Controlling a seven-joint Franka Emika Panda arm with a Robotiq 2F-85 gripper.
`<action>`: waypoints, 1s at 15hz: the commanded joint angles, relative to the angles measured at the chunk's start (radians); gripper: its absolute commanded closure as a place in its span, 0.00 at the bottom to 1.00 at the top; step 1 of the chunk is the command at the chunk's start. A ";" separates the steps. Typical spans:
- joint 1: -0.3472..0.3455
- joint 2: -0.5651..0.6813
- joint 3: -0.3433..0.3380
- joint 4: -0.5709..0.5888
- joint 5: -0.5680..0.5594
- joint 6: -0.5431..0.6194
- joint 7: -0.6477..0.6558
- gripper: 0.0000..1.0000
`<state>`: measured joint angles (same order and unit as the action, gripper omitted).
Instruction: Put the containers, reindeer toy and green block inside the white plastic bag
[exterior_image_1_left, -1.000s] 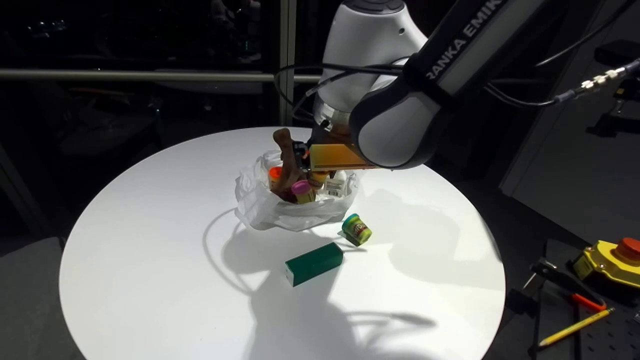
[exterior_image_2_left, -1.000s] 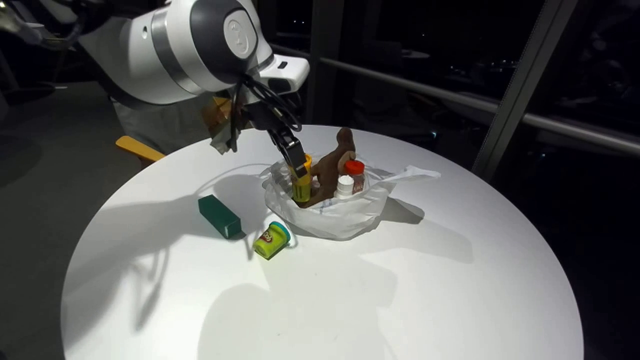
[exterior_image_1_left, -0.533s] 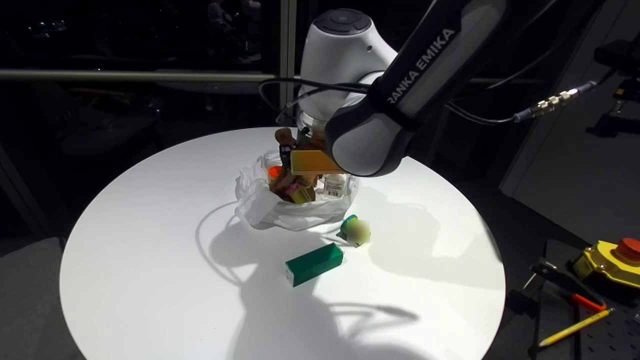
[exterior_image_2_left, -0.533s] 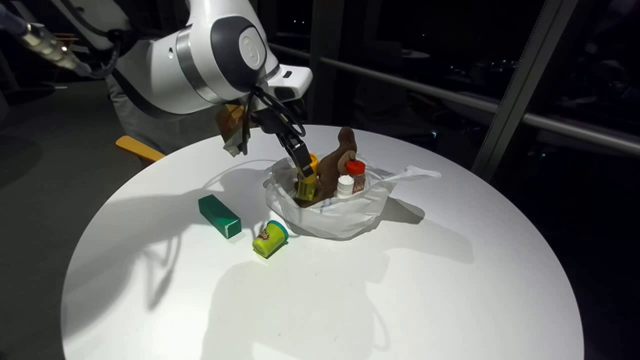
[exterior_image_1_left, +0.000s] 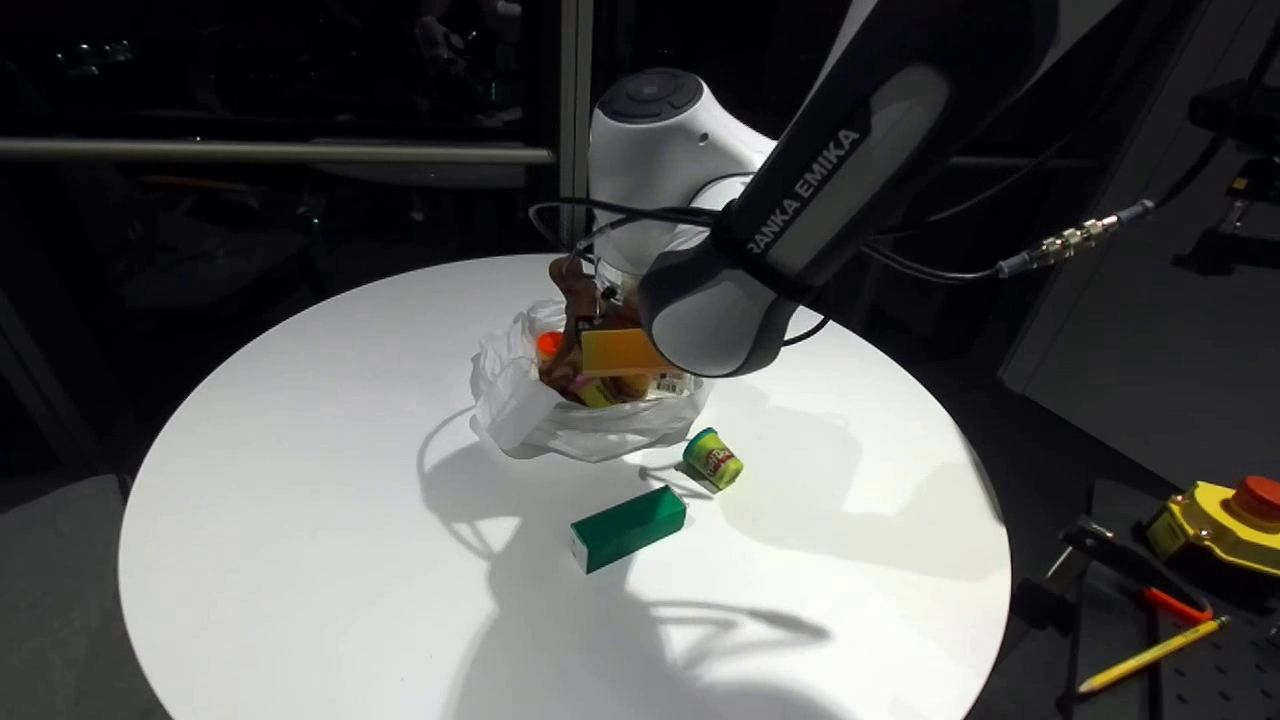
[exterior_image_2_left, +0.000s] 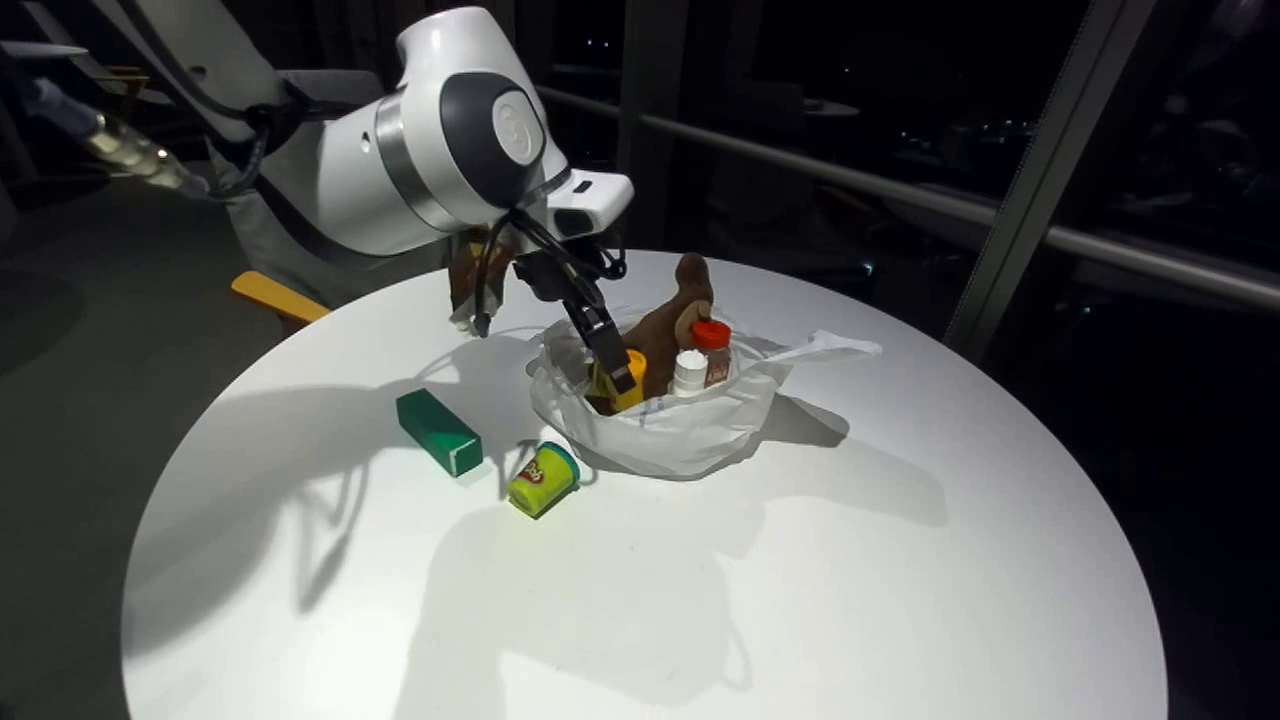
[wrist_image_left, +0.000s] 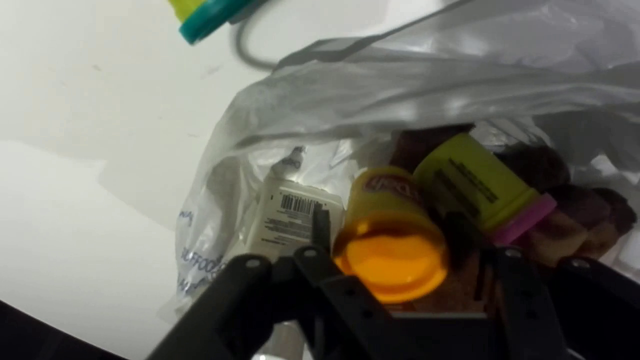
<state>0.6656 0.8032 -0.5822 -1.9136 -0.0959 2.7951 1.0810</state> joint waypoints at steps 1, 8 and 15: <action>0.011 0.011 0.008 0.044 -0.035 -0.051 0.072 0.07; 0.149 -0.082 -0.153 -0.065 -0.154 0.001 0.248 0.00; 0.125 -0.348 -0.085 -0.260 -0.216 -0.024 0.075 0.00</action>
<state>0.8331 0.6284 -0.7268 -2.0425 -0.2664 2.7775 1.2645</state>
